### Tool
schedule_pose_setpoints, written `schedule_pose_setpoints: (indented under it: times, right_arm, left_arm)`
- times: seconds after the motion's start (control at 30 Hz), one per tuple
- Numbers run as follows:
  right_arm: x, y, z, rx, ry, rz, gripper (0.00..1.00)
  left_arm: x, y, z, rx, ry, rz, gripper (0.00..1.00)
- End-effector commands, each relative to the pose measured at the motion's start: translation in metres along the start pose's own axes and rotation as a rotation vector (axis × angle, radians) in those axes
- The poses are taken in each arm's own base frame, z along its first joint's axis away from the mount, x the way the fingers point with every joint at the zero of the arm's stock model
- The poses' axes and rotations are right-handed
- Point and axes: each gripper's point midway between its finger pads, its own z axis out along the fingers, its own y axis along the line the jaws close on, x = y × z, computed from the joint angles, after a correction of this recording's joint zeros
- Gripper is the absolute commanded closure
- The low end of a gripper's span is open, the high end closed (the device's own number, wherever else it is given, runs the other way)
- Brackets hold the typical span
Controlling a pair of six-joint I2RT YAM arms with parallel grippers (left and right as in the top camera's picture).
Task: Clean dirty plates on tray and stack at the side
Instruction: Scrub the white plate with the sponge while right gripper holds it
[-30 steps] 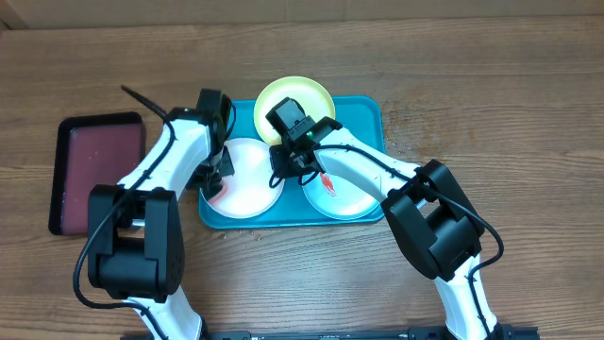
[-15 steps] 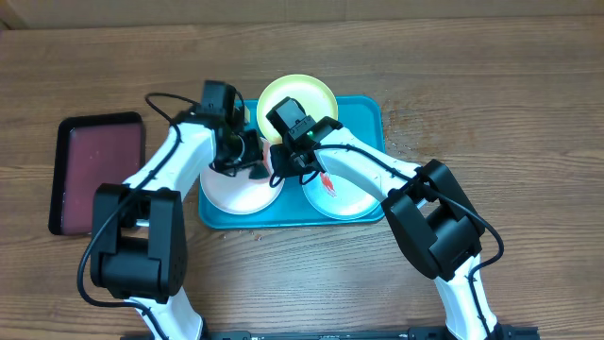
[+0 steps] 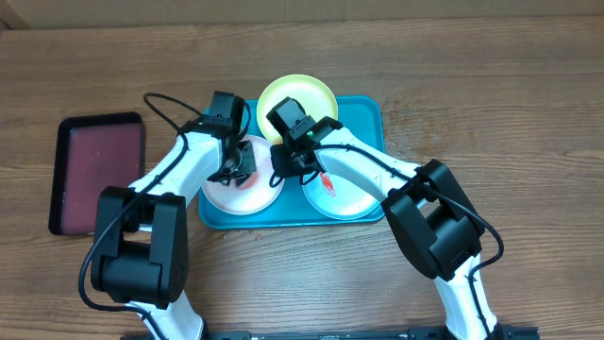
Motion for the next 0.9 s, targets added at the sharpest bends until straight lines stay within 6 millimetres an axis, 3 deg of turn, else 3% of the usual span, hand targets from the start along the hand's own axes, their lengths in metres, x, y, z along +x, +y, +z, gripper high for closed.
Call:
schedule_pose_setpoints:
  times: [0.0,0.13,0.3,0.4,0.57,0.77,0.87]
  right_arm:
    - [-0.004,-0.004,0.004,0.018,-0.006,0.006,0.80]
    - [-0.004,-0.004,0.004,0.018,-0.007,0.006,0.80]
    - [-0.005,-0.004,0.004,0.017,-0.009,0.005,0.80]
    - [-0.006,-0.004,0.004,0.015,-0.012,0.005,0.80]
    - [-0.005,-0.004,0.004,0.015,-0.011,0.005,0.80]
    - [-0.005,-0.004,0.004,0.016,-0.009,0.005,0.82]
    - [-0.004,-0.004,0.004,0.018,-0.007,0.006,0.96]
  left_arm:
    - [-0.004,0.047,-0.001,-0.254,-0.021,-0.012,0.96]
    - [-0.003,0.027,-0.011,-0.149,0.035,-0.024,0.96]
    - [0.037,-0.029,-0.017,0.162,0.238,-0.028,0.96]
    - [0.046,-0.051,-0.023,0.260,0.277,-0.024,0.96]
    - [0.030,-0.066,-0.022,0.298,0.204,-0.025,0.96]
    - [-0.007,-0.073,-0.020,0.319,0.049,-0.033,0.96]
    - [-0.021,-0.059,-0.016,0.229,-0.023,-0.039,0.96]
